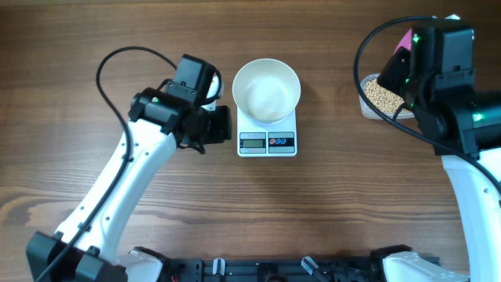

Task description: Scoop item into bowl and weigh 150g on scale

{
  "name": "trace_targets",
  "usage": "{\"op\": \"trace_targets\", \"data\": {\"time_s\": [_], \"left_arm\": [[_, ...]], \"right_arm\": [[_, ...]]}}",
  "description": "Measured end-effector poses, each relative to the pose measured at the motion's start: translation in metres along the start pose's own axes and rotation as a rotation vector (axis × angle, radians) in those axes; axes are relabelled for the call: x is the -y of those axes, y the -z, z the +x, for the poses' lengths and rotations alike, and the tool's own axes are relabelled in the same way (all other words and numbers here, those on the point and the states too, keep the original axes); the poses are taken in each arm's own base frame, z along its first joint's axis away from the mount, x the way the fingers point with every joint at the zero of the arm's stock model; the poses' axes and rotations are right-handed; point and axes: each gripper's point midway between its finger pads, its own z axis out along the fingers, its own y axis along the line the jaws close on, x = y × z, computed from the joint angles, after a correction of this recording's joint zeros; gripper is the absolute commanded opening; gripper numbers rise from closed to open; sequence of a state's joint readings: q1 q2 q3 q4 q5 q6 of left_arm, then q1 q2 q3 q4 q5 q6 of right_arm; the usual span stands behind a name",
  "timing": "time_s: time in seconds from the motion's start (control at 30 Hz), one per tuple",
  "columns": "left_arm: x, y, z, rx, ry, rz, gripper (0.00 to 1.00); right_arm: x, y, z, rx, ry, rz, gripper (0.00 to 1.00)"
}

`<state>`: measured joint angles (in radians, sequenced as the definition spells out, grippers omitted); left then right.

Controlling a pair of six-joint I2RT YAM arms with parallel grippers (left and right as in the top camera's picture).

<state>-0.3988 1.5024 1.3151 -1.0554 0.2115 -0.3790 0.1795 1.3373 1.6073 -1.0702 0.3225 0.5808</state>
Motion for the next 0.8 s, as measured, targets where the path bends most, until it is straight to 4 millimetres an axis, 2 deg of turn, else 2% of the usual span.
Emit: {"op": "trace_targets", "data": {"time_s": [0.1, 0.27, 0.47, 0.6, 0.8], "left_arm": [[0.001, -0.009, 0.002, -0.022, 0.012, -0.008, 0.04], [0.021, -0.025, 0.002, -0.042, -0.019, 0.036, 0.04], [0.035, -0.041, 0.01, -0.091, -0.047, 0.062, 0.04], [0.039, -0.043, 0.013, -0.103, -0.055, 0.067, 0.04], [0.042, -0.044, 0.017, -0.112, -0.05, 0.067, 0.04]], "right_arm": [[0.008, -0.001, -0.002, 0.0, 0.012, 0.021, 0.04], [0.019, -0.005, -0.003, -0.023, 0.073, 0.032, 0.04], [0.039, -0.022, 0.018, -0.204, 0.133, -0.028, 0.04], [0.053, -0.03, 0.029, -0.292, 0.115, -0.036, 0.04], [0.052, -0.028, 0.034, -0.324, 0.122, -0.066, 0.04]]}}
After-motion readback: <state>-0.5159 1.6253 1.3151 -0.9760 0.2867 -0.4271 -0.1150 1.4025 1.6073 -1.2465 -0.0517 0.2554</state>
